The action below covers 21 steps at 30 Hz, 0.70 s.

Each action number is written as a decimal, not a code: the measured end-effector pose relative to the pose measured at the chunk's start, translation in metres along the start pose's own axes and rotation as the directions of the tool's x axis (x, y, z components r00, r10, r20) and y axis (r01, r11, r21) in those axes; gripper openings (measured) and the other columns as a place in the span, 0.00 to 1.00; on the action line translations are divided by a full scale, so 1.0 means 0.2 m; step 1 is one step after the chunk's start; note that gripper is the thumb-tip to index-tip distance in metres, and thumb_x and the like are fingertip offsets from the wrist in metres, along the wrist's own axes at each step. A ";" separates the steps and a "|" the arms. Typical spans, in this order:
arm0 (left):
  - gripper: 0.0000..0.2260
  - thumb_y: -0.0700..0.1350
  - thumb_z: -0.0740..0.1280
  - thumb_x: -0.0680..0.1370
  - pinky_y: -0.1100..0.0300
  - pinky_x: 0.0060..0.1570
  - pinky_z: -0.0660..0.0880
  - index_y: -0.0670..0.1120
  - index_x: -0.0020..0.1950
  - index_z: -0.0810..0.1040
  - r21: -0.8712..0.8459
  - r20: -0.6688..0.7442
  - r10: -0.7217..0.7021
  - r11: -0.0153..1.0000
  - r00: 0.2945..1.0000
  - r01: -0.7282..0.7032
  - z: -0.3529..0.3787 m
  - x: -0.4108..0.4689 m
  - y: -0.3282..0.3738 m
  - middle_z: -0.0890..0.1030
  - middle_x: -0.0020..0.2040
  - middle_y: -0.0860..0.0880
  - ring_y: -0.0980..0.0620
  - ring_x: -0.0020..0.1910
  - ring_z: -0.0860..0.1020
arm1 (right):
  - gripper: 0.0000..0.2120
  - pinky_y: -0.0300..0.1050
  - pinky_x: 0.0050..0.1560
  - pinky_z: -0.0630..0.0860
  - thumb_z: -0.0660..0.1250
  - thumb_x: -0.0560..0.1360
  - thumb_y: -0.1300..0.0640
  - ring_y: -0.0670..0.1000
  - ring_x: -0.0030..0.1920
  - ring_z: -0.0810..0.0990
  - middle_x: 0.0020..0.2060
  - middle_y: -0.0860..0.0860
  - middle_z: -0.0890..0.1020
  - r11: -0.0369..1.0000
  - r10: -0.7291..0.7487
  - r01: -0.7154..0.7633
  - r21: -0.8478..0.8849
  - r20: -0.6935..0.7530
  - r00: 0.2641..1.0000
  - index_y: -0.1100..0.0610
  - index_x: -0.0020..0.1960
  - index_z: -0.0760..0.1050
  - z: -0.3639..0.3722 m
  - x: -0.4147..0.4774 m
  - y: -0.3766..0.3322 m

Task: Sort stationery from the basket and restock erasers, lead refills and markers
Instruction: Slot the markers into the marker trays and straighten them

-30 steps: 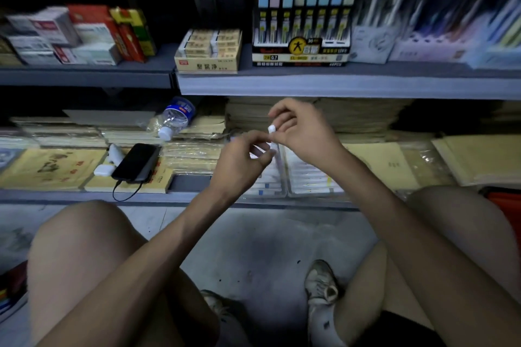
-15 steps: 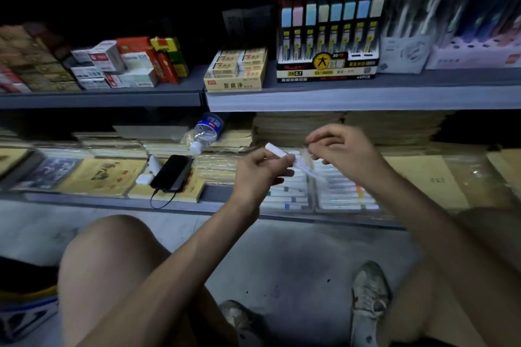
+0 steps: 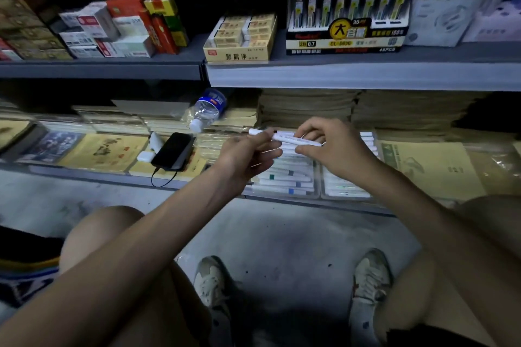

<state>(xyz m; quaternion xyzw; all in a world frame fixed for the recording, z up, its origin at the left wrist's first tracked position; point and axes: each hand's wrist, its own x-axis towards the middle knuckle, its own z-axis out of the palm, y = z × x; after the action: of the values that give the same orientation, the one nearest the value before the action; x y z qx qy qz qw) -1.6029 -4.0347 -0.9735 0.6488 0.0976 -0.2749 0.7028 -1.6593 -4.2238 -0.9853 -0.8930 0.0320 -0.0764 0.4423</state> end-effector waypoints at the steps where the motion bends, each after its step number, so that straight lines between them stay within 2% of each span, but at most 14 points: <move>1: 0.07 0.46 0.73 0.78 0.61 0.44 0.80 0.44 0.52 0.83 0.010 -0.007 -0.015 1.000 1.000 0.015 -0.02 0.04 -0.01 0.88 0.46 0.47 0.52 0.42 0.86 | 0.08 0.38 0.43 0.77 0.78 0.72 0.58 0.40 0.37 0.81 0.39 0.46 0.85 1.000 0.024 -0.024 0.002 -0.005 1.000 0.50 0.48 0.82 0.02 0.03 0.01; 3: 0.07 0.47 0.73 0.78 0.60 0.45 0.80 0.45 0.52 0.83 0.034 -0.020 -0.018 0.999 1.000 0.019 -0.06 0.13 -0.03 0.88 0.47 0.48 0.52 0.45 0.86 | 0.06 0.35 0.40 0.77 0.78 0.72 0.58 0.41 0.36 0.83 0.37 0.47 0.85 0.996 0.084 -0.084 0.036 0.000 0.996 0.52 0.48 0.83 0.07 0.08 0.05; 6: 0.09 0.48 0.74 0.77 0.60 0.45 0.80 0.44 0.51 0.85 0.040 -0.007 -0.071 0.997 0.997 0.071 -0.13 0.24 -0.07 0.88 0.47 0.49 0.53 0.46 0.86 | 0.06 0.42 0.38 0.81 0.78 0.72 0.61 0.48 0.35 0.85 0.35 0.52 0.86 0.972 0.192 -0.198 0.130 0.057 0.980 0.59 0.48 0.83 0.14 0.15 0.12; 8: 0.07 0.48 0.72 0.79 0.60 0.43 0.79 0.45 0.50 0.84 -0.022 -0.013 -0.134 0.991 0.991 0.134 -0.16 0.31 -0.10 0.87 0.48 0.47 0.52 0.44 0.85 | 0.07 0.44 0.40 0.83 0.78 0.72 0.62 0.51 0.36 0.86 0.35 0.55 0.86 0.947 0.253 -0.266 0.181 0.092 0.963 0.62 0.48 0.83 0.17 0.18 0.19; 10: 0.07 0.46 0.68 0.80 0.61 0.40 0.76 0.44 0.53 0.83 -0.010 -0.125 -0.106 0.994 0.986 0.106 -0.19 0.38 -0.13 0.87 0.49 0.45 0.52 0.43 0.85 | 0.05 0.46 0.42 0.83 0.78 0.72 0.62 0.51 0.35 0.86 0.33 0.55 0.86 0.948 0.279 -0.288 0.135 0.082 0.957 0.61 0.45 0.84 0.19 0.20 0.27; 12: 0.07 0.43 0.67 0.80 0.63 0.37 0.75 0.41 0.55 0.82 0.182 -0.259 0.053 0.983 0.964 -0.005 -0.22 0.44 -0.19 0.86 0.49 0.43 0.51 0.43 0.82 | 0.05 0.45 0.44 0.83 0.79 0.71 0.61 0.49 0.35 0.85 0.30 0.52 0.85 0.964 0.263 -0.264 0.012 0.069 0.962 0.55 0.41 0.84 0.21 0.21 0.34; 14: 0.05 0.41 0.68 0.79 0.65 0.33 0.74 0.41 0.52 0.81 0.336 -0.288 0.163 0.940 0.944 -0.059 -0.23 0.50 -0.25 0.84 0.45 0.45 0.52 0.40 0.80 | 0.07 0.43 0.47 0.81 0.79 0.71 0.59 0.49 0.37 0.85 0.31 0.52 0.85 0.964 0.261 -0.256 -0.074 0.066 0.963 0.50 0.38 0.83 0.23 0.22 0.40; 17: 0.07 0.46 0.73 0.77 0.62 0.36 0.71 0.43 0.51 0.80 0.417 -0.288 0.136 0.909 0.948 -0.004 -0.23 0.58 -0.35 0.82 0.39 0.50 0.54 0.34 0.77 | 0.08 0.42 0.49 0.81 0.79 0.71 0.59 0.48 0.39 0.85 0.31 0.51 0.85 0.962 0.254 -0.246 -0.116 0.065 0.965 0.48 0.38 0.82 0.28 0.22 0.47; 21: 0.14 0.51 0.75 0.75 0.61 0.37 0.72 0.42 0.52 0.82 0.433 -0.233 0.016 0.897 0.972 0.089 -0.22 0.64 -0.43 0.83 0.42 0.48 0.52 0.38 0.79 | 0.05 0.41 0.46 0.80 0.79 0.71 0.57 0.43 0.39 0.84 0.33 0.45 0.85 0.960 0.242 -0.230 -0.158 0.059 0.969 0.50 0.41 0.84 0.32 0.24 0.52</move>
<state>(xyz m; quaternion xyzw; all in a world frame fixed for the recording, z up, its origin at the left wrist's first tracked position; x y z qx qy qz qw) -1.5310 -4.0254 -1.1167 0.8163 0.1259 -0.2258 0.5166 -1.6011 -4.2426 -1.1016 -0.9159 0.1269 0.0142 0.3806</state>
